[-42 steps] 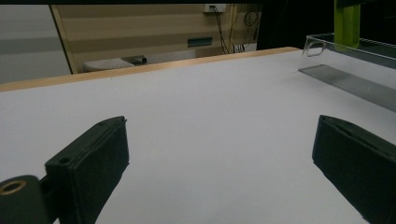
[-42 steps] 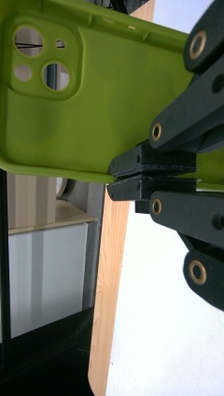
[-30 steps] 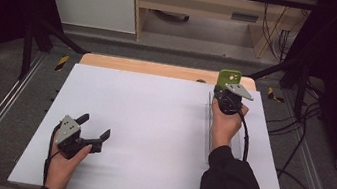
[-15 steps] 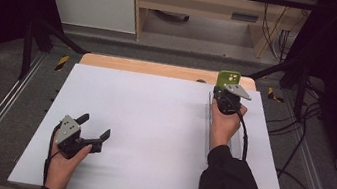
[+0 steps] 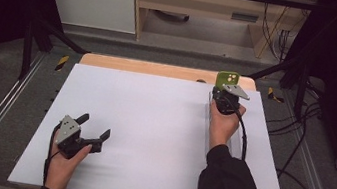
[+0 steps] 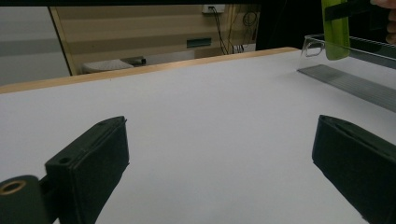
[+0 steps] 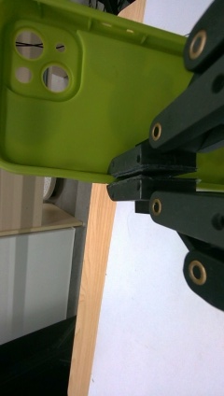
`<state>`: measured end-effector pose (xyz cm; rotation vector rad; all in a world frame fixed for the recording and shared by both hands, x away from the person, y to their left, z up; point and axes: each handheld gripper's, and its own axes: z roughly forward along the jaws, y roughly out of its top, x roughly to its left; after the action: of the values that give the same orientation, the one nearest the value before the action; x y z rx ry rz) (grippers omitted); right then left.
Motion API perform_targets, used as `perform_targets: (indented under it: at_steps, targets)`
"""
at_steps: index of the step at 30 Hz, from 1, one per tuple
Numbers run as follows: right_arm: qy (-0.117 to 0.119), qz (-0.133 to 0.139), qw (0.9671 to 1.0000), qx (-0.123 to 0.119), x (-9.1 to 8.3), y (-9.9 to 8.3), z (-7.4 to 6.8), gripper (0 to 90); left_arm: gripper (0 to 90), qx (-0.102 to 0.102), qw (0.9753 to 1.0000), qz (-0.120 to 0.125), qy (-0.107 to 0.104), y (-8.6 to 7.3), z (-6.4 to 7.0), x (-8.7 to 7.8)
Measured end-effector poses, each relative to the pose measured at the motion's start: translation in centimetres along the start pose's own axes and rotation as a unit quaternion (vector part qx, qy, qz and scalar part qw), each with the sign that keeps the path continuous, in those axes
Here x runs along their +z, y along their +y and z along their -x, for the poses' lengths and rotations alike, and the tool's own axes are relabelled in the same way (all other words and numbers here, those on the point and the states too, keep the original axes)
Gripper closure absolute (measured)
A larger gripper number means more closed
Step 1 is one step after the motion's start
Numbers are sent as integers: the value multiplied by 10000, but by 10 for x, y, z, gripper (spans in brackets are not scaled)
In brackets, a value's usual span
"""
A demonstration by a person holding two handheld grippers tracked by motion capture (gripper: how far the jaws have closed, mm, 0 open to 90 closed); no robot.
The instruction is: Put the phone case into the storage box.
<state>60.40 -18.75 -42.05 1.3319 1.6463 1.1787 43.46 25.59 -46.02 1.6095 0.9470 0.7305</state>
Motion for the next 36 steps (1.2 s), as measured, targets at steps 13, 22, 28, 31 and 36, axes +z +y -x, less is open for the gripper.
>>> perform_targets:
  at_steps: [13, 22, 28, 31, 36]
  targets:
    - [-72, -62, 9999, 114, 7, -4, 6, 878, 35, 15, 10000, -9, 1, 0, 1, 1]
    - [-39, -93, 9998, 148, 11, -6, 5, 878, 36, 48, 10000, -36, -5, 0, 1, 1]
    - [-29, -110, 9997, 201, 14, -8, 8, 878, 36, 45, 10000, -41, -6, 0, 1, 1]
    - [-4, -96, 9997, 228, 15, -8, 9, 878, 36, 57, 10000, -45, -6, 0, 1, 2]
    - [0, -115, 9997, 219, 17, -10, 8, 878, 36, 53, 10000, -45, -8, 0, 1, 2]
